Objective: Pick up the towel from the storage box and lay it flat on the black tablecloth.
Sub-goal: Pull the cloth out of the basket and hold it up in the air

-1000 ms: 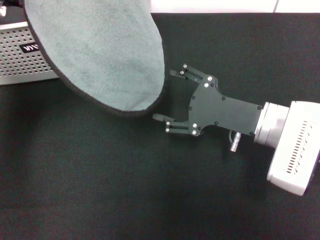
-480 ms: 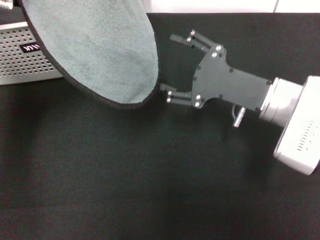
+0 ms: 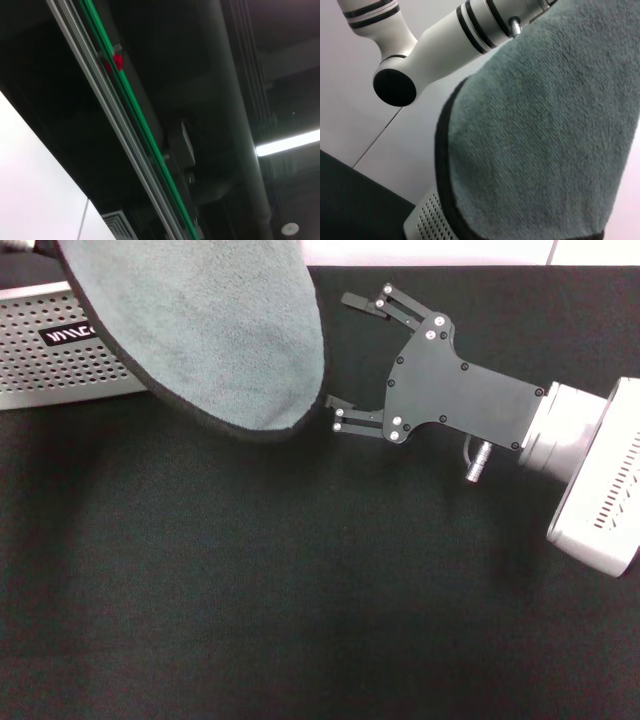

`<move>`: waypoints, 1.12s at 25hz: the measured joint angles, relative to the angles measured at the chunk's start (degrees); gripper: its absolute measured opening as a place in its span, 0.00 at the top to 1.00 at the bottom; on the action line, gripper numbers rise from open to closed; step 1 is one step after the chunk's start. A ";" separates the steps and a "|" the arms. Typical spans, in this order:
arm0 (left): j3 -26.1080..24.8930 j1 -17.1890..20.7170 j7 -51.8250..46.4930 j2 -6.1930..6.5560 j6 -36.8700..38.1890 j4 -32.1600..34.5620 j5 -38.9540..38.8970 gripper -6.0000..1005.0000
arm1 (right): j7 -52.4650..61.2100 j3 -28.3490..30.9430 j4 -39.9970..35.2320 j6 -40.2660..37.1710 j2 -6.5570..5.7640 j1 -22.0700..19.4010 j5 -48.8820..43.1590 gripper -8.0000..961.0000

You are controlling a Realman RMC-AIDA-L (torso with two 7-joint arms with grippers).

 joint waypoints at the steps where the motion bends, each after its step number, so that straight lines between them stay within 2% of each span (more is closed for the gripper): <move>1: 0.32 0.00 0.40 -0.02 0.00 -0.19 -0.53 0.97 | 0.00 -0.11 -0.17 0.03 0.00 0.11 0.02 0.10; 10: 1.91 0.01 2.68 -0.07 -0.62 -1.15 -2.50 0.97 | 0.00 -1.16 -1.25 0.99 0.00 0.23 -0.19 0.10; 18: 1.95 0.35 3.75 -0.06 -0.72 -1.18 -3.02 0.97 | 0.00 -1.24 -1.74 5.24 0.00 -1.46 -0.20 0.10; 28: 2.71 0.29 3.79 -0.06 -0.72 -1.26 -3.87 0.97 | 0.00 -2.05 -1.29 5.34 0.00 -1.24 -0.72 0.10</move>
